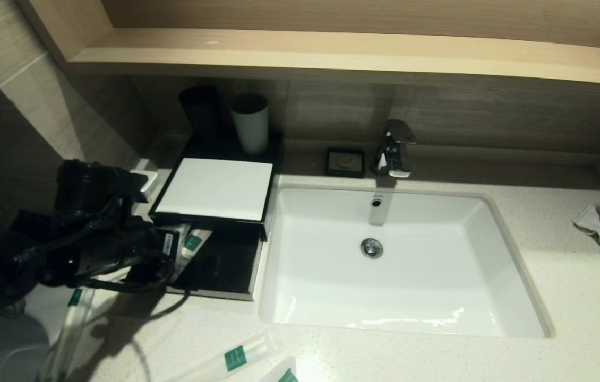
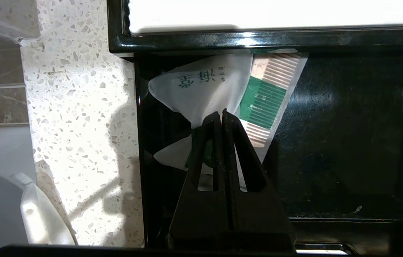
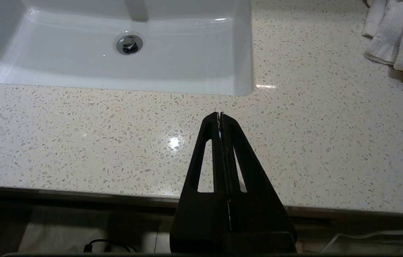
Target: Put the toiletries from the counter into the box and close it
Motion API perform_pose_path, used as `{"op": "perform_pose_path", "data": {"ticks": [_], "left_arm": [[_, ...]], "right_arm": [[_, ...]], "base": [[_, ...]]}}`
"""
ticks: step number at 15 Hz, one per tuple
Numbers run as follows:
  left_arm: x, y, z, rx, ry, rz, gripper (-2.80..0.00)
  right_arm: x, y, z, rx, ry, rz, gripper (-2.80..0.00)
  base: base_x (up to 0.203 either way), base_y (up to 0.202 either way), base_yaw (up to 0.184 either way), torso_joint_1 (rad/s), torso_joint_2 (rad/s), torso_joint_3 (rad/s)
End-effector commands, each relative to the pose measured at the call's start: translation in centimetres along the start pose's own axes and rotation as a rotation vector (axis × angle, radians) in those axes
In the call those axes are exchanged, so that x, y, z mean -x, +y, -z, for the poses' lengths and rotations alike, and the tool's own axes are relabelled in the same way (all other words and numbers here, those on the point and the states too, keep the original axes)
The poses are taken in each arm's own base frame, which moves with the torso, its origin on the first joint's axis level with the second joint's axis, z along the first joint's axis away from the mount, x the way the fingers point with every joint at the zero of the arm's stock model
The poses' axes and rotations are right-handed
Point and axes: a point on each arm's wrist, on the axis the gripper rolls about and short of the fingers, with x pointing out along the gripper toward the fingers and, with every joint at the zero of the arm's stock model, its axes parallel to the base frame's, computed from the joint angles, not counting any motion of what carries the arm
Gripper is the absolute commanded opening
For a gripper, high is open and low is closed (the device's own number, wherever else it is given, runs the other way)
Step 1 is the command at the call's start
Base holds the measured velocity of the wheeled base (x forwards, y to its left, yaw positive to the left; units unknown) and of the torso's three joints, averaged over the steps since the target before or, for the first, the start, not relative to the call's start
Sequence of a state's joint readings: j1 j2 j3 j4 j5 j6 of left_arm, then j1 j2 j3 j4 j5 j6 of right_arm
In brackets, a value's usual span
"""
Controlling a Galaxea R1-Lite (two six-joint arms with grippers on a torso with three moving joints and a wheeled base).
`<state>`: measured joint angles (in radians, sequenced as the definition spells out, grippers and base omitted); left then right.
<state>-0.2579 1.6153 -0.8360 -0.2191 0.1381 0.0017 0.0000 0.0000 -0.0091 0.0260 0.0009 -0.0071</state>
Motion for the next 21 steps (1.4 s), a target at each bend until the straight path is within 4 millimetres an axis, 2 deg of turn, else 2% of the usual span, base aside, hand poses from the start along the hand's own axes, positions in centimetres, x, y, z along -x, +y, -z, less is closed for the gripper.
{"op": "perform_pose_path", "data": {"ticks": [1,7,15,21], "left_arm": [[-0.6,-0.1,0.3,-0.003,0.018,-0.002,-2.80],[-1.4,0.0,0.5,-0.006,0.035,-0.008,-2.80],[2.5,0.6,-1.5,0.032,-0.104,0.002,-2.80],[2.0,0.6,-1.1,0.022,-0.072,-0.008,-2.80]], "right_arm": [[0.0,0.0,0.0,0.001,0.000,-0.001,-2.80],[0.0,0.0,0.0,0.001,0.000,-0.001,-2.80],[0.0,0.0,0.0,0.001,0.000,-0.001,-2.80],[0.0,0.0,0.0,0.001,0.000,-0.001,-2.80]], "base": [[0.000,0.000,0.000,0.000,0.00,0.000],[0.000,0.000,0.000,0.000,0.00,0.000],[0.000,0.000,0.000,0.000,0.00,0.000],[0.000,0.000,0.000,0.000,0.00,0.000]]}}
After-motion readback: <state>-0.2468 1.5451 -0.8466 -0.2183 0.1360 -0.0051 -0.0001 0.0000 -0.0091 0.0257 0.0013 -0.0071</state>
